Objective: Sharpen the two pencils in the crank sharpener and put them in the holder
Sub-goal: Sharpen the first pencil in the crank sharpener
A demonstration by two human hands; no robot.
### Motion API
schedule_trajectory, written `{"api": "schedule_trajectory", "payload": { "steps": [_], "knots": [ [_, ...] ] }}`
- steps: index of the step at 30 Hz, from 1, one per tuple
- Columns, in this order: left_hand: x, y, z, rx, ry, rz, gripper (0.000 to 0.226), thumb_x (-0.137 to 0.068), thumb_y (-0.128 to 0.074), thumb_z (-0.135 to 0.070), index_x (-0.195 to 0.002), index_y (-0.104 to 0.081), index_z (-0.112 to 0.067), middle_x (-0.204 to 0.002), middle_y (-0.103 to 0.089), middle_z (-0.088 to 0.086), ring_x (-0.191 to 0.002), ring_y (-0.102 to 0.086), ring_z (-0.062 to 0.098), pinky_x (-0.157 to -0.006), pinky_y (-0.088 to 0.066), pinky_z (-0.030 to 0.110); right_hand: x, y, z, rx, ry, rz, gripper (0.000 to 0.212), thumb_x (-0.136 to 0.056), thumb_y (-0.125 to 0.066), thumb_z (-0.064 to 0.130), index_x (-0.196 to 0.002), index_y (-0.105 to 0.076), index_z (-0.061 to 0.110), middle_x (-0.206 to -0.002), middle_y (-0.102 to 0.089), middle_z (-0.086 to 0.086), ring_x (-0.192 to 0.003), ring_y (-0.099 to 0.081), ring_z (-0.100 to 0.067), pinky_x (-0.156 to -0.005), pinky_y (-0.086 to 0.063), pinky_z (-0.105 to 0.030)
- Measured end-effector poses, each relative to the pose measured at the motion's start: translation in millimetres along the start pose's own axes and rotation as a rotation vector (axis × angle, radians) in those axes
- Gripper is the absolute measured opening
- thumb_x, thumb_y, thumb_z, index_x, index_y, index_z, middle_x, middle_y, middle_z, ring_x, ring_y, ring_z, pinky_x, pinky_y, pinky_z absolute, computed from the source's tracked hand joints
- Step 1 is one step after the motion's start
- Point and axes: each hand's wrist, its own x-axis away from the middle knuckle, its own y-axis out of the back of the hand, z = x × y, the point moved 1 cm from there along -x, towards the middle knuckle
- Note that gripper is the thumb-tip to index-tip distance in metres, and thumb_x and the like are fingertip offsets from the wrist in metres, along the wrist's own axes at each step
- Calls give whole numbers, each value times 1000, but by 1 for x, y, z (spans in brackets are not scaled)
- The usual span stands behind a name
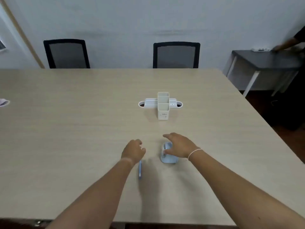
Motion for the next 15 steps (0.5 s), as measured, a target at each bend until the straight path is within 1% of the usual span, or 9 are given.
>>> {"api": "schedule_trajectory", "payload": {
  "steps": [3,6,9,10,12,15],
  "knots": [
    [1,-18,12,-18,95,27,35,-87,-54,-20,-120,-56,-8,-121,-57,15,-115,-54,29,-94,-44,32,-3,-12,-1,22,-11,11,62,-81,-59,31,-137,-34,20,-137,-44,-5,-126,-43,-24,-101,-39,-36],
    [3,-37,23,-9,178,52,26,-87,-50,-15,-111,-57,-6,-115,-59,15,-106,-59,30,-86,-47,32,-8,-23,-5,40,-32,9,54,-82,-56,25,-132,-39,17,-133,-46,-6,-124,-45,-25,-96,-42,-37],
    [-1,-49,28,-25,188,32,21,-88,-46,-9,-105,-56,-2,-113,-60,18,-102,-61,33,-81,-47,32,-12,-24,-9,52,-26,23,58,-79,-59,13,-133,-38,12,-132,-45,-7,-123,-44,-26,-93,-45,-39],
    [-2,-51,28,-36,182,25,20,-89,-44,-8,-105,-55,-2,-112,-59,18,-102,-61,33,-81,-47,33,-13,-25,-11,58,-30,15,56,-78,-58,10,-131,-39,11,-130,-46,-8,-122,-45,-26,-91,-46,-38],
    [-2,-53,28,-47,162,9,22,-90,-42,-6,-108,-54,-2,-114,-58,19,-105,-60,35,-85,-46,35,-15,-26,-14,61,-50,2,48,-79,-55,6,-125,-44,9,-125,-48,-10,-118,-47,-28,-88,-47,-39],
    [-3,-54,29,-47,136,-9,25,-90,-43,-5,-113,-51,-1,-117,-57,22,-112,-56,36,-92,-44,38,-18,-28,-14,58,-60,4,48,-79,-56,5,-125,-45,8,-125,-49,-10,-118,-47,-28,-92,-47,-41]
  ]
}}
